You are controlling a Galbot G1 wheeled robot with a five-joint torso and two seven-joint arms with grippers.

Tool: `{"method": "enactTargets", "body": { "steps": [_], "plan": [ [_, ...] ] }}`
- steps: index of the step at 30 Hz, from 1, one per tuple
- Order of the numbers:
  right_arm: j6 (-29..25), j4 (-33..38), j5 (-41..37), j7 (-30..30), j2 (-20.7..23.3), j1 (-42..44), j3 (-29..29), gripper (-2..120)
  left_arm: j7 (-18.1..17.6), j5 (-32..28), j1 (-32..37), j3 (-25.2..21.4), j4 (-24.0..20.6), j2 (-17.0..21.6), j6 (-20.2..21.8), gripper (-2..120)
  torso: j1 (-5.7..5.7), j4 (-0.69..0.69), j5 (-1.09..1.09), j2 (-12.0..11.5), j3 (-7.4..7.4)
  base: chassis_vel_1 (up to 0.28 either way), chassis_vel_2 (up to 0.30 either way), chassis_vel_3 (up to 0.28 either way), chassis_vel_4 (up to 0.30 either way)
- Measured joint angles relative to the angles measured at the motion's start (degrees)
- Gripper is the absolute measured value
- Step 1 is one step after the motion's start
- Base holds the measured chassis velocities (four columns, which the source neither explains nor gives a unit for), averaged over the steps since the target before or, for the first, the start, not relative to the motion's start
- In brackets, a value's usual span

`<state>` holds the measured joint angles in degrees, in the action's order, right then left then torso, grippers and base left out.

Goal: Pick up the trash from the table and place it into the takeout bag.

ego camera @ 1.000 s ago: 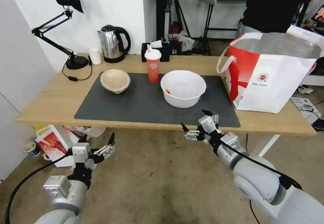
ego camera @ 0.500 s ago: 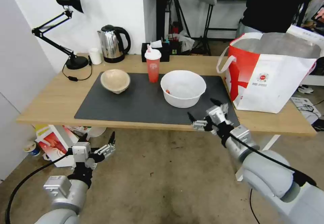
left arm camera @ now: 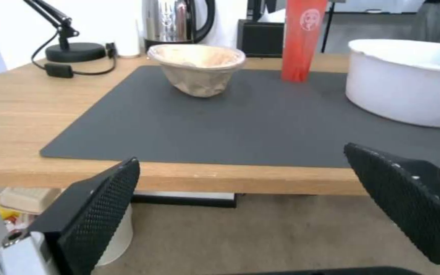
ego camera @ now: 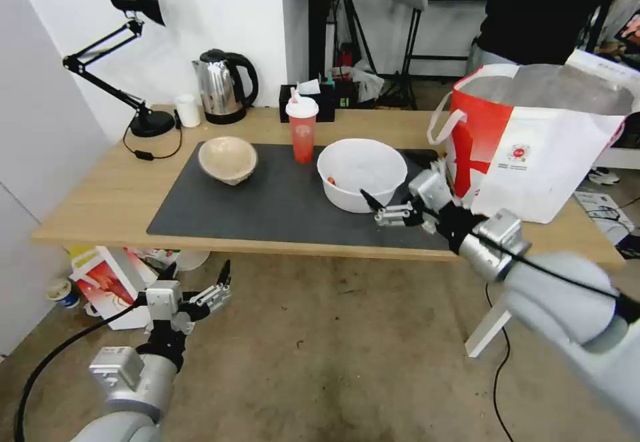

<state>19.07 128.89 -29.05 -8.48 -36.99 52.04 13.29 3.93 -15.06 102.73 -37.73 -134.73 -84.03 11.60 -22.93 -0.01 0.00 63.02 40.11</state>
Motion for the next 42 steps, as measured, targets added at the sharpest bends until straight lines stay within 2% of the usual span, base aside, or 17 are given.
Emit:
{"method": "enactTargets", "body": {
  "steps": [1,3,5,8,9,12,15,23,32,42],
  "plan": [
    [-0.03,-0.51,-0.70,-1.12,0.32,-1.13,-0.24,100,0.00,-0.03,0.01,0.00,0.03,0.09,0.02,100,0.00,0.00,0.00,0.00,0.00,0.000,0.000,0.000,0.000],
    [1.02,-4.24,-4.82,-7.23,1.78,-8.36,-2.86,100,0.00,-0.04,0.07,-0.04,0.05,0.02,0.15,100,0.00,0.00,-0.01,0.00,0.00,0.000,0.000,0.000,0.000],
    [2.03,-5.48,-5.95,-8.01,1.88,-10.82,-4.02,100,0.00,-0.03,0.07,-0.01,0.06,-0.08,0.17,100,0.00,-0.01,0.01,0.00,0.00,0.000,0.000,0.000,0.000],
    [9.36,-9.64,-9.83,-11.43,1.42,-20.69,-9.91,100,-0.01,0.12,0.23,0.32,0.06,-0.76,0.22,100,0.00,0.02,-0.01,0.00,0.00,0.000,0.000,0.000,0.000],
    [9.36,-9.64,-9.83,-11.43,1.42,-20.69,-9.91,100,-0.01,0.12,0.23,0.32,0.06,-0.76,0.22,100,0.00,0.02,-0.01,0.00,0.00,0.000,0.000,0.000,0.000],
    [20.09,-11.33,-13.30,-15.81,-0.08,-26.73,-12.72,100,-0.04,0.12,0.39,0.16,-0.02,-0.81,0.26,100,0.00,0.01,-0.03,0.00,0.00,0.000,0.000,0.000,0.000],
    [22.55,-13.32,-13.77,-18.80,-1.37,-29.70,-14.69,100,-0.08,0.12,0.52,-0.13,-0.23,-0.78,0.26,100,0.00,0.01,0.00,0.00,0.00,0.000,0.000,0.000,0.000],
    [22.85,-16.75,-10.57,-21.58,-3.43,-33.11,-18.90,100,-0.22,0.07,0.59,-0.35,-0.46,-1.01,0.26,100,0.00,0.01,0.00,0.00,0.00,0.000,0.000,0.000,0.000],
    [22.65,-15.26,-12.72,-15.79,-2.53,-34.03,-21.77,100,-0.27,0.24,0.57,-0.19,-0.53,-1.37,0.08,100,0.01,0.01,-0.01,0.01,0.00,0.000,0.000,0.000,0.000],
    [22.56,-16.51,-12.39,-13.66,-2.04,-33.39,-21.81,100,-0.33,-0.04,-0.51,0.02,0.07,-0.72,0.27,100,0.01,0.01,-0.01,0.01,0.00,0.000,0.000,0.000,0.000]
  ]
}}
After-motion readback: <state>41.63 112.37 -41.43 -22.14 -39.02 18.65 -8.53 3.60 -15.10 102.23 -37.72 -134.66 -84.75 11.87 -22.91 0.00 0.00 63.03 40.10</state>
